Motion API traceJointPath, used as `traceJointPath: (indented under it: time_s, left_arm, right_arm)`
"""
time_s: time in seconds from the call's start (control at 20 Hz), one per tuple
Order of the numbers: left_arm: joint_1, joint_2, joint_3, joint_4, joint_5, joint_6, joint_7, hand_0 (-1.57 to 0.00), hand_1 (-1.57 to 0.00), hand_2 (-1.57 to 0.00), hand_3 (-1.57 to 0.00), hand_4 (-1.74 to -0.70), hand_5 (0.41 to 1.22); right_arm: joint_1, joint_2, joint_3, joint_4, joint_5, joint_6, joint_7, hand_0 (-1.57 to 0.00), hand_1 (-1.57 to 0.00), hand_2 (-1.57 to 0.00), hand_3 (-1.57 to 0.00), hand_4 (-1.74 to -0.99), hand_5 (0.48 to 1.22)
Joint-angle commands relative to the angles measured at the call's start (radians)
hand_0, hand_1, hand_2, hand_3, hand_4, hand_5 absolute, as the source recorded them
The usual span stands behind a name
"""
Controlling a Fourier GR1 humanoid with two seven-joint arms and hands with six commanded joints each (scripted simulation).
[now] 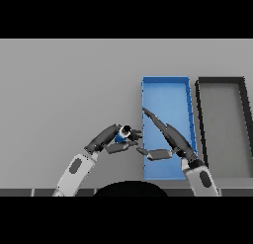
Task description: Pick up the blue pipe and place it into the blue bin.
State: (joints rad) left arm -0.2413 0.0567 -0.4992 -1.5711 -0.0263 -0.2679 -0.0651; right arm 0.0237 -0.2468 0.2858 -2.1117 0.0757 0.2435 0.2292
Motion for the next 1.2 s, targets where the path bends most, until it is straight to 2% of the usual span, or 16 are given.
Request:
traceJointPath:
  time_s: [0.0,0.1,0.2,0.35,0.5,0.65,0.75,0.8,0.85,0.9,0.95,1.05,1.1,1.15]
  left_arm:
    - [-0.004,-0.008,0.008,0.014,-0.007,0.008,0.009,-1.57,-1.57,-1.57,-1.57,-1.47,1.221]
    - [-0.005,-0.017,0.010,0.019,-0.024,0.007,0.006,-1.57,-1.57,-1.57,-1.57,-1.47,1.221]
    - [0.005,-0.020,0.012,0.009,-0.023,-0.004,0.005,-1.57,-1.57,-1.57,-1.57,-1.48,1.221]
    - [-0.005,-0.019,0.031,0.023,-0.020,-0.035,0.001,-1.57,-1.57,-1.57,-1.57,-1.47,1.221]
    - [0.000,-0.036,0.044,0.026,0.004,-0.071,-0.004,-1.57,-1.57,-1.57,-1.57,-1.47,1.221]
    - [0.005,-0.036,0.055,0.029,0.003,-0.098,-0.009,-1.57,-1.57,-1.57,-1.57,-1.45,1.221]
    - [-0.001,-0.041,0.069,0.029,0.003,-0.106,-0.011,-1.57,-1.57,-1.57,-1.57,-1.46,1.221]
    - [0.006,-0.049,0.064,0.021,-0.004,-0.100,0.022,-1.57,-1.57,-1.57,-1.57,-1.51,1.221]
    - [0.011,-0.049,0.070,0.025,-0.002,-0.104,0.036,-1.57,-1.57,-1.54,-1.30,-1.56,1.221]
    - [0.005,-0.061,0.074,0.030,0.003,-0.102,0.064,-1.57,-1.57,-1.53,-1.14,-1.60,1.221]
    - [0.006,-0.060,0.077,0.032,-0.004,-0.100,0.066,-1.57,-1.57,-1.54,-1.16,-1.63,1.221]
    - [0.017,-0.059,0.078,0.029,-0.011,-0.108,0.023,-1.57,-1.57,-1.55,-1.23,-1.67,1.221]
    - [0.021,-0.067,0.071,0.031,-0.017,-0.110,0.018,-1.57,-1.57,-1.55,-1.27,-1.68,1.221]
    - [0.008,-0.071,0.081,0.033,-0.020,-0.113,0.030,-1.57,-1.57,-1.56,-1.31,-1.69,1.221]
  right_arm:
    - [-0.018,0.005,0.014,-0.001,-0.007,0.012,0.019,0.00,0.00,0.00,0.00,-1.242,0.524]
    - [-0.069,0.016,0.028,0.001,-0.038,0.035,0.070,0.00,0.00,0.00,0.00,-1.232,0.525]
    - [-0.104,0.024,0.053,0.011,-0.055,0.063,0.074,0.00,0.00,0.00,0.00,-1.220,0.525]
    - [-0.192,0.043,0.081,0.022,-0.072,0.080,0.121,0.00,0.00,0.00,0.00,-1.201,0.514]
    - [-0.288,0.081,0.101,0.072,-0.093,0.093,0.182,0.00,0.00,0.00,0.00,-1.194,0.514]
    - [-0.348,0.101,0.103,0.128,-0.107,0.112,0.202,0.00,-0.01,-0.02,0.00,-1.214,0.511]
    - [-0.374,0.111,0.103,0.159,-0.117,0.127,0.202,-0.02,-0.11,-0.13,-0.05,-1.222,0.517]
    - [-0.379,0.118,0.109,0.170,-0.123,0.137,0.201,-0.17,-0.24,-0.25,-0.14,-1.255,0.519]
    - [-0.404,0.122,0.104,0.184,-0.124,0.139,0.212,-0.40,-0.44,-0.43,-0.31,-1.303,0.520]
    - [-0.422,0.135,0.108,0.207,-0.115,0.135,0.202,-0.63,-0.65,-0.66,-0.50,-1.383,0.523]
    - [-0.432,0.135,0.109,0.219,-0.107,0.137,0.195,-0.82,-0.84,-0.84,-0.66,-1.446,0.527]
    - [-0.426,0.149,0.114,0.224,-0.118,0.138,0.176,-1.09,-1.10,-1.10,-0.90,-1.537,0.600]
    - [-0.436,0.171,0.108,0.234,-0.129,0.125,0.178,-1.19,-1.19,-1.20,-1.03,-1.513,0.671]
    - [-0.421,0.177,0.103,0.236,-0.136,0.122,0.144,-1.26,-1.27,-1.27,-1.14,-1.495,0.781]
